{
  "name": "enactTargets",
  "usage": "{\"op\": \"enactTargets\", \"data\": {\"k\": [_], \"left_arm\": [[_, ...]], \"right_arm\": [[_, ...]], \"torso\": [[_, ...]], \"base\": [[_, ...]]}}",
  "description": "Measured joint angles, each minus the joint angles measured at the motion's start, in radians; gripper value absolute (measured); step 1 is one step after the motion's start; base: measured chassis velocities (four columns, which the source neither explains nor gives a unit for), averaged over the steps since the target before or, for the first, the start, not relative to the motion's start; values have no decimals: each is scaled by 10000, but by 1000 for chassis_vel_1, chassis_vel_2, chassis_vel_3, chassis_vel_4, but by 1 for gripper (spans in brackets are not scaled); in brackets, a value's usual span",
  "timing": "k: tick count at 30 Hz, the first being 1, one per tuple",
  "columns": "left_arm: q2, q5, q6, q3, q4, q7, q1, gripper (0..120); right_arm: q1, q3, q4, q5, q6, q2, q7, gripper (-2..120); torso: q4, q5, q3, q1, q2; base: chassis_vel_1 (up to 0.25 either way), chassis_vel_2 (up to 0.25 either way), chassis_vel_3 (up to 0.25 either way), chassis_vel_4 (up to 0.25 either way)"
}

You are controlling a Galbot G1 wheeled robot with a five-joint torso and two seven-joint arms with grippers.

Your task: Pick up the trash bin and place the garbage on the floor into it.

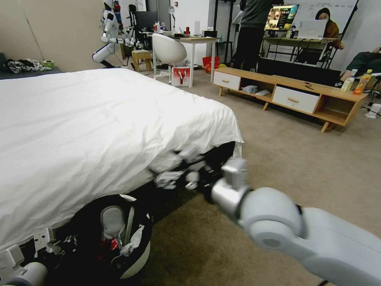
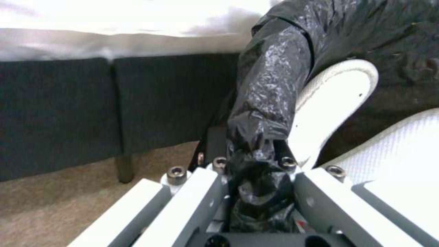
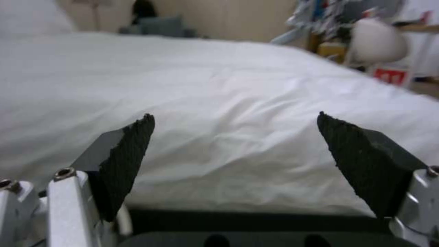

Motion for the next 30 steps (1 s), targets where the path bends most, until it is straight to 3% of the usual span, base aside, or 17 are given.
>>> {"op": "enactTargets", "data": {"k": [7, 9, 10, 12, 13, 15, 19, 26, 30], "left_arm": [[-492, 568, -82, -288, -307, 252, 387, 1], [-728, 782, -106, -305, -436, 272, 457, 1], [-728, 782, -106, -305, -436, 272, 457, 1], [-884, 975, -151, -257, -496, 326, 498, 1], [-884, 975, -151, -257, -496, 326, 498, 1], [-902, 1185, -191, -198, -512, 401, 518, 1], [-908, 1365, -206, -142, -514, 451, 492, 1], [-984, 1596, -251, -70, -504, 529, 511, 1], [-1002, 1670, -259, -30, -503, 544, 492, 1]], "right_arm": [[-1158, 1680, -24, -728, 792, -47, 220, 93], [-1919, 3265, -20, -950, 1165, 168, 224, 93], [-1919, 3265, -20, -950, 1165, 168, 224, 93], [-3093, 4946, 86, -1343, 1658, 352, 195, 93], [-3093, 4946, 86, -1343, 1658, 352, 195, 93], [-4939, 6661, 280, -2039, 2172, 359, 73, 93], [-6724, 8400, 416, -3318, 2897, 554, -452, 93], [-8946, 9992, 690, -4980, 3481, 1147, -843, 96], [-9530, 10359, 717, -5615, 3694, 1485, -937, 96]], "torso": [[15, -1, 0, 0, 0], [9, -3, -1, 0, 0], [9, -3, -1, 0, 0], [8, -1, 0, 0, 0], [8, -1, 0, 0, 0], [1, 1, 0, 0, 0], [4, -1, -1, 0, 0], [5, -4, -1, 0, 0], [5, -4, -1, -1, 0]], "base": [[0, 0, 0, 0], [0, 0, 0, 0], [0, 0, 0, 0], [0, 0, 0, 0], [0, 0, 0, 0], [0, 0, 0, 0], [0, 0, 0, 0], [0, 0, 0, 0], [0, 0, 0, 0]]}}
